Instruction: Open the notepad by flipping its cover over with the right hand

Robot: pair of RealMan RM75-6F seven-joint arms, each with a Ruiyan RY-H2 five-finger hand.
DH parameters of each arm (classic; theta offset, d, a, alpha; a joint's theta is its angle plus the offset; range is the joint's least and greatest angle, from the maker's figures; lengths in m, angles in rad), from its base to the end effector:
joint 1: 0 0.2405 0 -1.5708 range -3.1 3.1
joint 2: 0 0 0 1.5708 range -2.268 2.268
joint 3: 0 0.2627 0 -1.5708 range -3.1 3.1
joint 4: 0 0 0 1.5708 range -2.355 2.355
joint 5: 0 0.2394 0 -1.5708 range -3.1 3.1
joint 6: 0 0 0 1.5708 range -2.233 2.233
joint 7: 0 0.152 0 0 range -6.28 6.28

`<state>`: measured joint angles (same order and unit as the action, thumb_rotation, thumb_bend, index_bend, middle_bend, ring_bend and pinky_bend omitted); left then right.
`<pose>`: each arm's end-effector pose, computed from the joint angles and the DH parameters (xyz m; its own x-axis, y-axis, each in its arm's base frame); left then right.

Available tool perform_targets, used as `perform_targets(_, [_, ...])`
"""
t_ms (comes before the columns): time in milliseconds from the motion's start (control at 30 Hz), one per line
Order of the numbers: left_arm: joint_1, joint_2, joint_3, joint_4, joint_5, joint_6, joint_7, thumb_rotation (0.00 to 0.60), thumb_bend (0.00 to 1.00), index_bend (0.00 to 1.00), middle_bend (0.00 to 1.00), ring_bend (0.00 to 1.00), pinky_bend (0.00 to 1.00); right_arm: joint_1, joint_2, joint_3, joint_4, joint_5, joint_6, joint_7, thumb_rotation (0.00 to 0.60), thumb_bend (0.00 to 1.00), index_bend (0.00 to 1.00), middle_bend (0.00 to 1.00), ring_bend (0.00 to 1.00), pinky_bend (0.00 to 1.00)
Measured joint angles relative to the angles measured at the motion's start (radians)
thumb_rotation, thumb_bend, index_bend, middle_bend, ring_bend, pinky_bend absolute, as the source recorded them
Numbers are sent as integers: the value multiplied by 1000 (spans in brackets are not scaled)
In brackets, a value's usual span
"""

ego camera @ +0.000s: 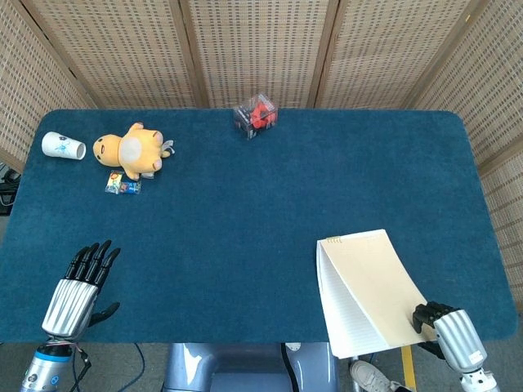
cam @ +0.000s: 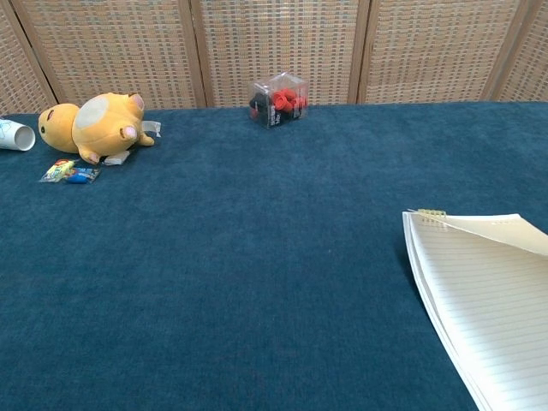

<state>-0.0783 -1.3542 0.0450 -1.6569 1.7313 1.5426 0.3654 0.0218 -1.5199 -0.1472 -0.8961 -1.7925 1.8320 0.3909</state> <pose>-0.2539 0.1594 0.0458 0.4750 -0.0251 0.8796 0.8516 -0.2388 -0.4666 -0.3694 -0.1239 0.0636 0.2758 0.0124 0.9611 -0.8977 -0.3542 0.2621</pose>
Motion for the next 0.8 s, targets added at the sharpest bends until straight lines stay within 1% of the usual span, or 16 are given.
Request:
perform_targets(67, [0,0,-1,0,0,1,0,600,4,0,0,0,74,9,0,9,-11,-5,3,-8,600,629,749,744,636,815])
perform_targets(233, [-1,1,-6,2,-4,2,-8,600,4,0,0,0,74,47,-5,40,-22,-30,23,-91,600,629,749,743,636,815])
perform_targets(467, [-3,2,-9,3,-11,-3,-12,600,4,0,0,0,74,108,24,91,-119,-29,-9,-128,600,628,749,743,636,815])
perform_targets(700, [-7,3,-14,5,-23,-13,-20,600,4,0,0,0,74,202,88,180,-273,-5,-87,-236,600,628,749,743,636,815])
perform_targets(800, [-8,4,-14,4,-29,-17,-21,600,4,0,0,0,74,244,114,221,-321,10,-128,-281,600,628,749,743,636,815])
